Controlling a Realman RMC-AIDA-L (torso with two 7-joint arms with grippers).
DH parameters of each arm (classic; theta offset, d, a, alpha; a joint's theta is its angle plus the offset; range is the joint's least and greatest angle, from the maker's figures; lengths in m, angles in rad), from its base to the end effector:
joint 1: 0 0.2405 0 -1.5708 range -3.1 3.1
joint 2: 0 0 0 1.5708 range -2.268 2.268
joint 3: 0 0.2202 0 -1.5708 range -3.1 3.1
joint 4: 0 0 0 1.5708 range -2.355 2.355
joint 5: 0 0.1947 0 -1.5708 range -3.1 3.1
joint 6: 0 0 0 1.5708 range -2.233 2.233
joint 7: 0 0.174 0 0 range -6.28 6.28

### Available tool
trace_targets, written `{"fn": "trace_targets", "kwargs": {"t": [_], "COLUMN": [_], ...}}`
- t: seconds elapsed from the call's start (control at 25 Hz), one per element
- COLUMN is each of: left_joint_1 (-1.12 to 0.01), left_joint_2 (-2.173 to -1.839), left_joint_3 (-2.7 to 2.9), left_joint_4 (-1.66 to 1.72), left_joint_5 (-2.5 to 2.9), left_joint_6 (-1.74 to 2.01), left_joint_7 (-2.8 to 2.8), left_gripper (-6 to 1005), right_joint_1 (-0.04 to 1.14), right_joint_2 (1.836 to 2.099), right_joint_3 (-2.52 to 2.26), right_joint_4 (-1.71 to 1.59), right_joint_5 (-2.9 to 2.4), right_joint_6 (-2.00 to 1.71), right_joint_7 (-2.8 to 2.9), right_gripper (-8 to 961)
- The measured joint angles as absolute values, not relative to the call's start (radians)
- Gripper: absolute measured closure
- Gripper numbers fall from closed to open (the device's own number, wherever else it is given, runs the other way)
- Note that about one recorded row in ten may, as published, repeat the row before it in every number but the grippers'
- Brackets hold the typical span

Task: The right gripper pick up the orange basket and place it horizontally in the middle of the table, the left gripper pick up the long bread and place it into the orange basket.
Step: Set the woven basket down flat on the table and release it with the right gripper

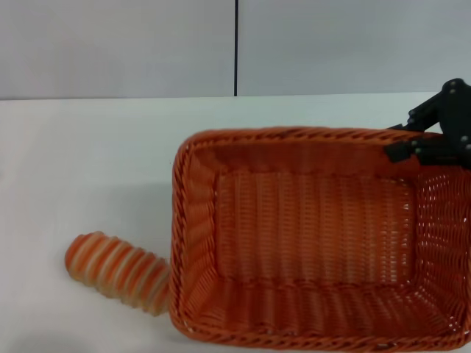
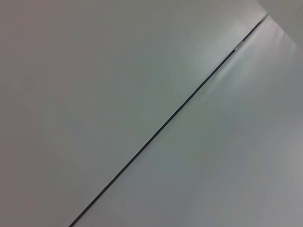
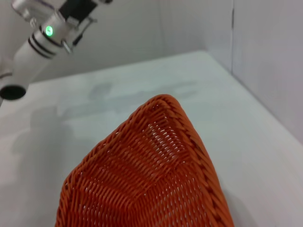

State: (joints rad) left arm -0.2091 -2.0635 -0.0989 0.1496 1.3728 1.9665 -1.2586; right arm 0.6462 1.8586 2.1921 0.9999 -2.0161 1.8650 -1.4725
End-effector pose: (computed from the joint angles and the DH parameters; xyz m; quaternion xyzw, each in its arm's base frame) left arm -0.2933 0.2173 0.1366 -0.4904 -0.2649 -0.6937 0.4563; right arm 0.1645 0.3178 0.0677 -0.9934 0.0839 0.0764 0.0145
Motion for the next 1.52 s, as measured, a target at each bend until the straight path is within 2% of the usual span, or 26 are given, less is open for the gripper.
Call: {"fn": "trace_targets", "kwargs": {"t": [0.6, 1.04, 1.44, 1.52], "left_joint_1": [-0.204, -0.208, -0.211, -0.212], "left_joint_2": [-2.066, -2.066, -2.064, -2.063], "left_joint_3": [-0.039, -0.022, -0.018, -0.015], "left_joint_4": [0.098, 0.081, 0.080, 0.080], "left_joint_5": [1.373, 1.373, 1.374, 1.374], "left_joint_6": [1.967, 1.966, 1.952, 1.951], "left_joint_7": [-1.207, -1.192, -1.181, -1.181], "left_gripper": [208, 211, 214, 214], "right_joint_1": [0.715, 0.731, 0.774, 0.778], "right_joint_2": [1.853, 1.869, 1.917, 1.927], "right_joint_3": [2.192, 2.192, 2.190, 2.188], "right_joint_4": [0.939, 0.909, 0.884, 0.884], "right_joint_5": [-2.122, -2.120, -2.124, -2.125], "right_joint_6": [1.841, 1.751, 1.712, 1.702], "right_joint_7": [-1.568, -1.620, -1.632, -1.632], "right_gripper": [791, 790, 759, 693]}}
